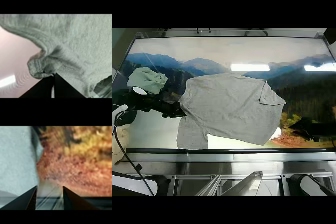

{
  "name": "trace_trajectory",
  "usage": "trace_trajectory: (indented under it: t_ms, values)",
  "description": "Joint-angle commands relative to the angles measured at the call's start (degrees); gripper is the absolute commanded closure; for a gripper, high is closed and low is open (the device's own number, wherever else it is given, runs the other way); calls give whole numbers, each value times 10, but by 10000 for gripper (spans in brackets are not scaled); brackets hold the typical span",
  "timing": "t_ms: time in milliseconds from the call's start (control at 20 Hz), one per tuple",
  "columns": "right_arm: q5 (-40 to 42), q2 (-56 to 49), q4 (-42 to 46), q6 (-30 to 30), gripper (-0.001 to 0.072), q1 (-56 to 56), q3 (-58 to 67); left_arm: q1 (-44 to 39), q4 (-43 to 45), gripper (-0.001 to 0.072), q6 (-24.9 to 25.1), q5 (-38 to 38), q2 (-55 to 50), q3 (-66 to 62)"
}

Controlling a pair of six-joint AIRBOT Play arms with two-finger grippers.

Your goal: Fold the shirts.

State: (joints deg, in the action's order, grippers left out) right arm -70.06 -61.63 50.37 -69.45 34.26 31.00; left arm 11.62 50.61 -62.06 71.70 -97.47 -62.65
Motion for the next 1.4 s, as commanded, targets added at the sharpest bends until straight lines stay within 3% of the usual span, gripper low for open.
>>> trace_trajectory:
  t_ms: [0,200,500,600,700,850,1050,1200,1350]
  values:
    - [20,-11,-47,29,348,-3,-48,43,-11,691,5,32,12,7]
    - [52,-71,-157,112,348,-63,-88,84,-12,690,12,33,36,33]
    - [104,-196,-309,173,352,-229,-90,89,-12,691,21,44,36,35]
    - [57,-200,-322,198,699,-230,-87,94,-20,690,23,58,43,35]
    - [-61,-169,-327,224,700,-204,-68,110,-94,691,57,93,76,35]
    - [-186,-25,-339,173,700,-119,5,153,-260,692,90,159,195,35]
    - [-212,176,-351,92,699,37,202,216,-450,689,110,159,424,22]
    - [-203,243,-396,75,699,116,350,295,-495,687,110,138,563,-57]
    - [-198,235,-405,74,698,111,490,372,-492,686,87,122,613,-140]
